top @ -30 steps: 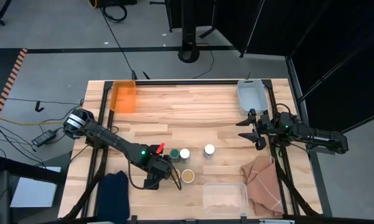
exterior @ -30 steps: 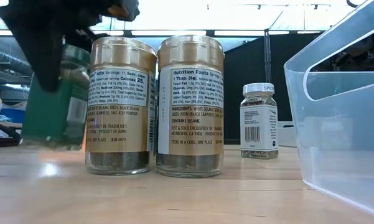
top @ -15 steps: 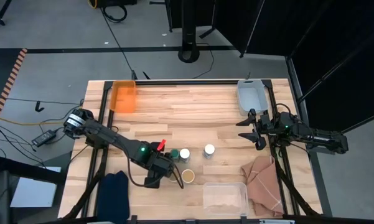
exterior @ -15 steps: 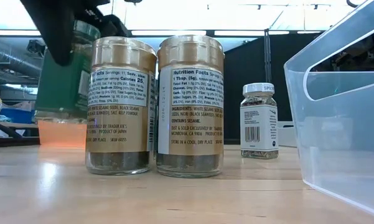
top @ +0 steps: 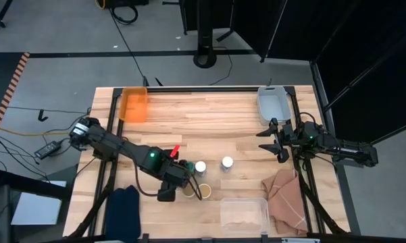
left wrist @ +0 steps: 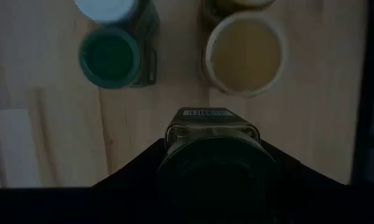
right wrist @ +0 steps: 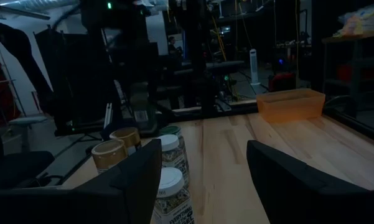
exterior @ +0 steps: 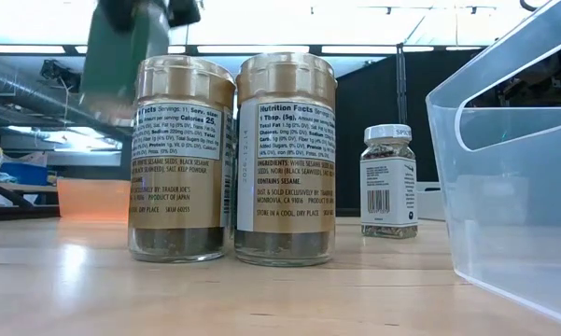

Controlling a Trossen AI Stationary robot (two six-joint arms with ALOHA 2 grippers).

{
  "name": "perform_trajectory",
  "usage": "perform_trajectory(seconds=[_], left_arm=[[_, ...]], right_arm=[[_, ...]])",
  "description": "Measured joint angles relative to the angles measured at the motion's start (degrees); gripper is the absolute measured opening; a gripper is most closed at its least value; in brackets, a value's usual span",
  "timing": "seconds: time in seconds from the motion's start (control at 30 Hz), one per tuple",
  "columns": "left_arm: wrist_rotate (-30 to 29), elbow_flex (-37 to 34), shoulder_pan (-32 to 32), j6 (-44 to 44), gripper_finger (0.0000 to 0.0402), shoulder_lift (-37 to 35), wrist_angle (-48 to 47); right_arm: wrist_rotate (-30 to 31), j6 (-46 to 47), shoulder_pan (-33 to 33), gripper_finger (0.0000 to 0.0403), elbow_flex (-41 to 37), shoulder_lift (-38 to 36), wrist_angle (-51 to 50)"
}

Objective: Sort spices by type
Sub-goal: Put the left green seasoning bottle into the orange bin

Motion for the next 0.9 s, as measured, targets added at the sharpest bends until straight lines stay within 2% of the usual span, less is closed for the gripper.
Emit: perform_trajectory(seconds=[0.33,0.5,0.8,0.9], left_arm=[[-4.07,13.62,1.26,-2.99,0.0184,-0.03,-3.05],[-5.81,18.04,1.69,-4.40,0.0184,-0.07,-5.52],[-11.56,19.42,2.32,-9.29,0.0185,-0.07,-15.23],[-13.28,19.41,3.38,-11.48,0.0185,-0.07,-18.17]], right_arm=[[0.01,0.01,0.01,0.0243,0.00,-0.01,0.40],[0.00,0.00,0.02,0.0243,0.00,0.00,0.55],[0.11,1.16,0.00,0.0243,0.00,-0.02,9.16],[2.42,3.19,0.02,0.0243,0.00,0.00,11.48]])
